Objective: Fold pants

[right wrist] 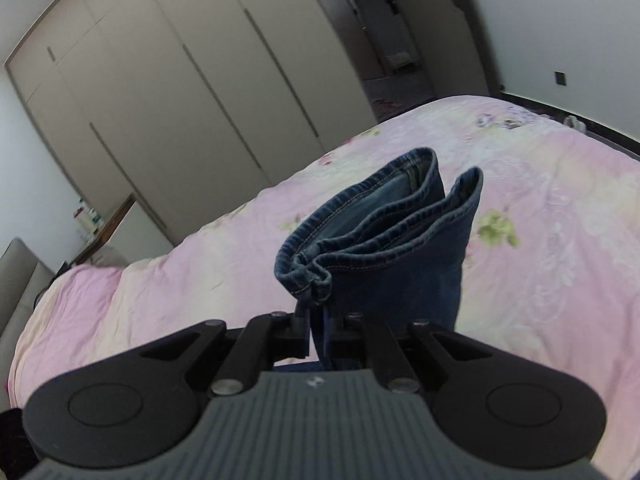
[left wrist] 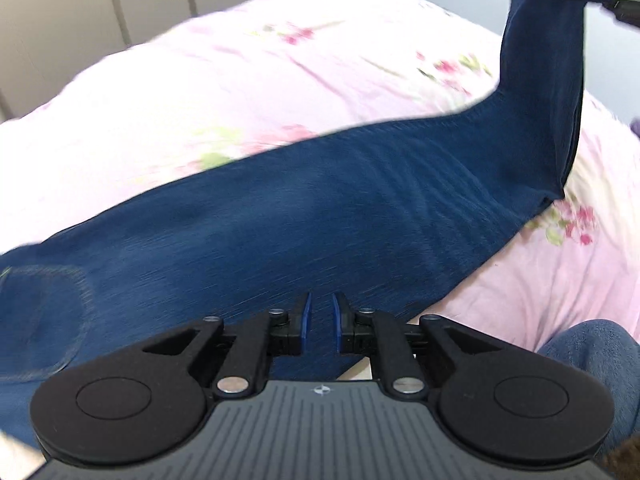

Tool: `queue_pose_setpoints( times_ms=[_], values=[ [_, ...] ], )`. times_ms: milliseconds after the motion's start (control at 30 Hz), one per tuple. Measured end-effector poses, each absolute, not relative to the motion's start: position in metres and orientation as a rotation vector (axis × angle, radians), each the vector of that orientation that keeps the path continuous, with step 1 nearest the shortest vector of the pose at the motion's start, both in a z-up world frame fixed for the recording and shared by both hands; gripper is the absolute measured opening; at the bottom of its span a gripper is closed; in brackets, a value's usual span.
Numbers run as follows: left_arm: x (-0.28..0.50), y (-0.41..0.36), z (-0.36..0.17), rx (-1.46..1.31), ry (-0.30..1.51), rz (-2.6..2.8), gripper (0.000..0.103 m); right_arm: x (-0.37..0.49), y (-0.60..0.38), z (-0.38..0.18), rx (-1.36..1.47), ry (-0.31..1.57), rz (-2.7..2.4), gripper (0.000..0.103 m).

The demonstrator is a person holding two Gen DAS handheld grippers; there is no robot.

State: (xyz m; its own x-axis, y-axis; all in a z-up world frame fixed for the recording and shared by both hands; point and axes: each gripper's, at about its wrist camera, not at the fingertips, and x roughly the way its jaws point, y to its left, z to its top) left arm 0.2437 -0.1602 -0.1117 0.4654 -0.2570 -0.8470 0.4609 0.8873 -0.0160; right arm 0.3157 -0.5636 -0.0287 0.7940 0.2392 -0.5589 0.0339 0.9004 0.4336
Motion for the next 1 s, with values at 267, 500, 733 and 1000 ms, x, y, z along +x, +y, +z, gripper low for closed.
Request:
queue_pose_setpoints(
  times_ms=[267,500,733,1000],
  values=[
    [0.222,-0.056,-0.095,0.067,0.985,-0.318,0.018,0.337,-0.379,-0.065,0.316,0.767,0.316,0.001],
    [0.203,0.001,-0.109,-0.106,1.003,-0.307,0.018,0.293,-0.246,-0.156,0.045,1.010,0.416,0.002],
    [0.187,0.017,-0.116,-0.219,0.991,-0.357,0.024,0.245,-0.204,-0.215,-0.313,1.095,0.424,0.003],
    [0.185,0.029,-0.130,-0.356,0.998,-0.389,0.027,0.233,-0.213,-0.186,-0.262,1.068,0.408,0.008]
  ],
)
